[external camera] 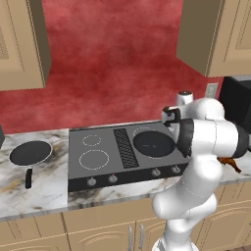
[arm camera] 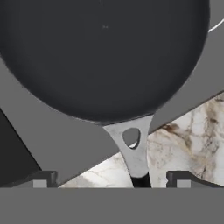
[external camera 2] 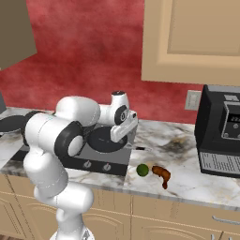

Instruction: Place both pans onto different burners. Then place the lime and the chicken drumstick on different pans.

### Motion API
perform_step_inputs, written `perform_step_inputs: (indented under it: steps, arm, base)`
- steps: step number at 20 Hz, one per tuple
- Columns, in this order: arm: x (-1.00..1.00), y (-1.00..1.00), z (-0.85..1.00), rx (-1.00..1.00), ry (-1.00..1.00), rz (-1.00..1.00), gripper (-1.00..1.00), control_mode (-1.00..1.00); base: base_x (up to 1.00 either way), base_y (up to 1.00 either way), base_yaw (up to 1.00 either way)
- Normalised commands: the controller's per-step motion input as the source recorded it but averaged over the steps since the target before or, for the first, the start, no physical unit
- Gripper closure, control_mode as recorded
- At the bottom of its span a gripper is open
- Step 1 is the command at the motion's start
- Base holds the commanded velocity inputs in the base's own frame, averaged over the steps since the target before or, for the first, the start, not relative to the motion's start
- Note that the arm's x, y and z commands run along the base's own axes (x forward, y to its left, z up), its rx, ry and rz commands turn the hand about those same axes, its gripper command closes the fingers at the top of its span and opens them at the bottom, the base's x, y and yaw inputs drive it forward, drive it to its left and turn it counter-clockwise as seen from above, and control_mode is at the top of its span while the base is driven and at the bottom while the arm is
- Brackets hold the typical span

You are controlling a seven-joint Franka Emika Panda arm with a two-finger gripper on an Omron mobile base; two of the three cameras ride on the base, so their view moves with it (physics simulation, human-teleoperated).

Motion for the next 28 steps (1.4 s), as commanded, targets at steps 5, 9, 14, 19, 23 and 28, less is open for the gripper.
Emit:
perform_step_inputs:
  steps: [5,9,14,19,23,28]
  arm:
    - [-0.4,0.58,0.28,0.0,0.0,-0.22,-1.0,-1.0]
    - [-0.39,0.66,0.24,0.0,0.0,-0.27,-1.0,-1.0]
    - [-0.37,0.71,0.25,0.0,-0.01,-0.31,-1.0,-1.0]
    - [-0.21,0.69,0.08,0.0,-0.08,-0.34,-1.0,-1.0]
    - [-0.15,0.68,0.02,0.03,-0.13,-0.34,-1.0,-1.0]
    - [-0.13,0.67,0.01,0.04,-0.15,-0.34,-1.0,-1.0]
  base:
    - [0.0,0.0,0.0]
    - [0.0,0.0,0.0]
    - [0.0,0.0,0.0]
    - [0.0,0.0,0.0]
    - [0.0,0.0,0.0]
    - [0.0,0.0,0.0]
